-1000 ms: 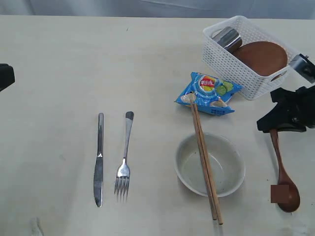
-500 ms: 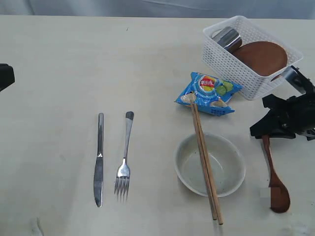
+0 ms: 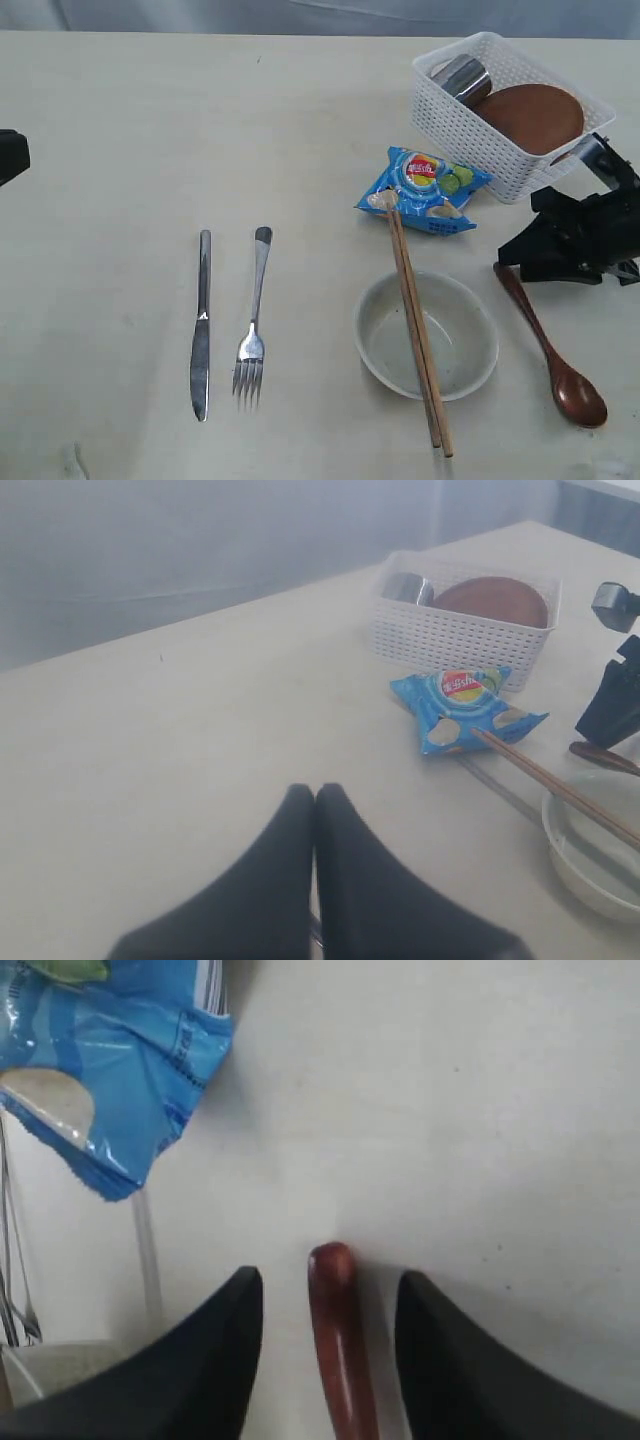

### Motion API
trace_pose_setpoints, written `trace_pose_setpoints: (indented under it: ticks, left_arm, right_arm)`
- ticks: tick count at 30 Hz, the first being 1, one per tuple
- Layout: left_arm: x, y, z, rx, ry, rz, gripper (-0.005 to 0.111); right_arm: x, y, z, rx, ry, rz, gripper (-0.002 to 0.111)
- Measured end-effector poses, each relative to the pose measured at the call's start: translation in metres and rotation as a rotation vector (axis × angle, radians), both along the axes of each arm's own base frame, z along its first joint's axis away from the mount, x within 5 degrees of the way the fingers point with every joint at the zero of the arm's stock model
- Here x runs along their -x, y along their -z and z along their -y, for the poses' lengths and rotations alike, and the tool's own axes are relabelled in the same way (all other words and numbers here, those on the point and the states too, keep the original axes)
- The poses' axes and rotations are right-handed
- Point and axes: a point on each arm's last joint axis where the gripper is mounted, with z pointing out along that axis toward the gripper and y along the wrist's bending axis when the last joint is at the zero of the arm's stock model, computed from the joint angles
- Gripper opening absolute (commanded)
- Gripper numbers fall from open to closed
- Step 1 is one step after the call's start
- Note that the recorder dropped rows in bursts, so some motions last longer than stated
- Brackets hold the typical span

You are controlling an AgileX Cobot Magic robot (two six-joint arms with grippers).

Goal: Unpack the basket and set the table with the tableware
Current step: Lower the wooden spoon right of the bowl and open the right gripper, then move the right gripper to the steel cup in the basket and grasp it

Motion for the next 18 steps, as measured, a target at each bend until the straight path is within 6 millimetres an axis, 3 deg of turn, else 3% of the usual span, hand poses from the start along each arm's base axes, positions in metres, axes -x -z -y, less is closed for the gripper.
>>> trace_pose_setpoints:
  ticks: [5,9,12,15,18]
  left_arm:
    - [0.000,0.000,0.000,0.000,0.000,0.000,0.000]
    - [0.000,0.000,0.000,0.000,0.000,0.000,0.000]
    - [0.000,0.000,0.000,0.000,0.000,0.000,0.000]
    - [0.000,0.000,0.000,0.000,0.000,0.000,0.000]
    - [0.000,0.000,0.000,0.000,0.000,0.000,0.000]
  right_arm:
    - [-0.005,-0.005,0.002,0.008,0.006,0.011,0.043]
    - [-0.018,-0.028,0.002,-0.035,0.035,0.018,0.043]
    - [-0.033,-0.063,0.002,-0.090,0.050,0.033,0.043]
    - [-0.048,-0.101,0.004,-0.107,0.036,0.111,0.027]
    - [-0.081,-0.148,0.009,-0.045,0.064,0.328,0.026]
